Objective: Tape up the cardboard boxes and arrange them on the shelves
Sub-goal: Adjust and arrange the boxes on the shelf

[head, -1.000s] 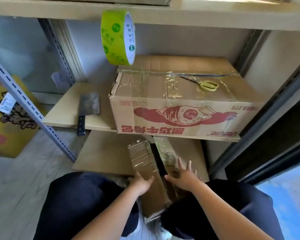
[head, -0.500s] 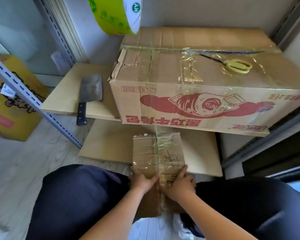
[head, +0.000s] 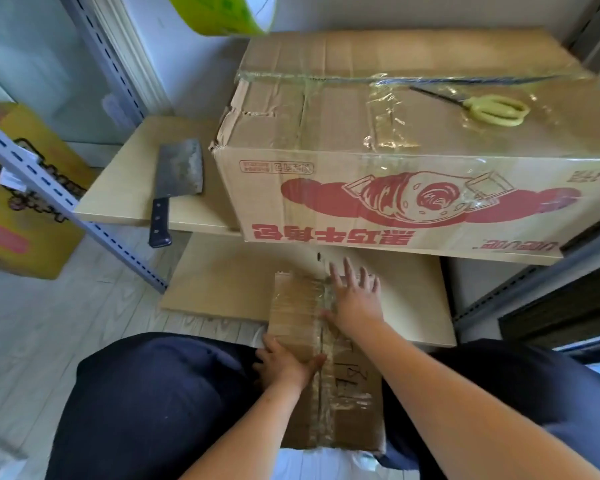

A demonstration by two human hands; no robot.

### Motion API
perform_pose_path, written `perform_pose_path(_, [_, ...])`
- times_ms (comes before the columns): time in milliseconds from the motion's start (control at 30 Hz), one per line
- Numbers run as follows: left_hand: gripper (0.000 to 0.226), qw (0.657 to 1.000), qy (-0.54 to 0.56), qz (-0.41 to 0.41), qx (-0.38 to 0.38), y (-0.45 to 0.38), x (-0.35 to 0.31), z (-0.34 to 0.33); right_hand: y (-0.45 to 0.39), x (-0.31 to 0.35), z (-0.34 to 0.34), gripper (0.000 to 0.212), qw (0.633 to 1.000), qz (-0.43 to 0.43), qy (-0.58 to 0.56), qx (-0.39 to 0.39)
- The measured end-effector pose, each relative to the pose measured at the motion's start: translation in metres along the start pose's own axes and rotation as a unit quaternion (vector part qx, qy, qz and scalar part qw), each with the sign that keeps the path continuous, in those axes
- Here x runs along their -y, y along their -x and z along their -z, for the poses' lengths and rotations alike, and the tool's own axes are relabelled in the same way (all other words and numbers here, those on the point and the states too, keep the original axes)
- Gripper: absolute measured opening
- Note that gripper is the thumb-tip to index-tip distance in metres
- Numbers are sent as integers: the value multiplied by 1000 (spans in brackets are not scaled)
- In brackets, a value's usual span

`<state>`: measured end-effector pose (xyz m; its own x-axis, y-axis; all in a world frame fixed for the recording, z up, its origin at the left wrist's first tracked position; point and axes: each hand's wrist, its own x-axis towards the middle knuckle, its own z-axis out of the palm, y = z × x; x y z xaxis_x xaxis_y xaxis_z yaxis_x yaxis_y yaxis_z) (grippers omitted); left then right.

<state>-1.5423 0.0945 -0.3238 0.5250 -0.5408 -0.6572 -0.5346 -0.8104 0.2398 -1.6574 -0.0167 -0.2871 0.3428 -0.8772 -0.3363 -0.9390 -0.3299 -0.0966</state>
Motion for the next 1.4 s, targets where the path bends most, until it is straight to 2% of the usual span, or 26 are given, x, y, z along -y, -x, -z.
perform_pose_path(67, [132, 1000, 4, 1, 23, -1, 1, 3, -26, 2, -2, 86, 997, 66, 37, 28])
perform_pose_path(167, [132, 999, 4, -15, 47, -5, 6, 9, -44, 1, -13, 77, 996, 73, 27, 53])
perform_pose_path(267, [106, 998, 63, -6, 31, -5, 10, 15, -45, 3, -17, 69, 997, 44, 41, 37])
perform_pose_path(400, [65, 982, 161, 50, -82, 1, 3, 27, -38, -9, -18, 63, 997, -62, 25, 36])
perform_pose_path(500, [58, 970, 198, 79, -117, 1, 5, 31, -28, -51, -11, 65, 979, -196, -23, 56])
perform_pose_path(567, [62, 969, 217, 77, -90, -2, 7, 24, -19, -79, -9, 71, 956, -276, -77, 59])
perform_pose_path(633, [67, 968, 244, 54, -17, -2, 4, 10, -11, -93, -13, 71, 938, -320, -121, 56])
perform_pose_path(700, [70, 949, 310, 47, 29, -1, -4, -3, -1, -95, -15, 53, 929, -340, -134, 55])
perform_pose_path(767, [70, 936, 349, 53, 9, -5, -12, -7, 5, -93, -17, 38, 932, -334, -127, 61])
perform_pose_path(867, [65, 956, 286, -29, -57, -21, -15, 5, 16, -90, -9, 43, 934, -312, -149, 86])
perform_pose_path(933, [59, 972, 215, -67, -75, -29, -17, 18, 19, -93, -13, 56, 928, -316, -174, 97])
perform_pose_path(1000, [55, 976, 174, -95, -91, -33, -19, 25, 21, -97, -22, 58, 914, -333, -210, 101])
perform_pose_path(1100, [49, 976, 148, -119, -110, -36, -22, 28, 28, -95, -25, 56, 907, -350, -202, 121])
perform_pose_path(1233, [34, 976, 142, -129, -101, -50, -21, 28, 33, -81, -22, 55, 922, -338, -152, 115])
perform_pose_path(1300, [29, 982, 104, -124, -98, -51, -15, 24, 37, -72, -24, 49, 930, -324, -133, 109])
perform_pose_path(1400, [35, 990, 20, -104, -94, -47, -12, 24, 46, -60, -13, 28, 949, -289, -60, 105])
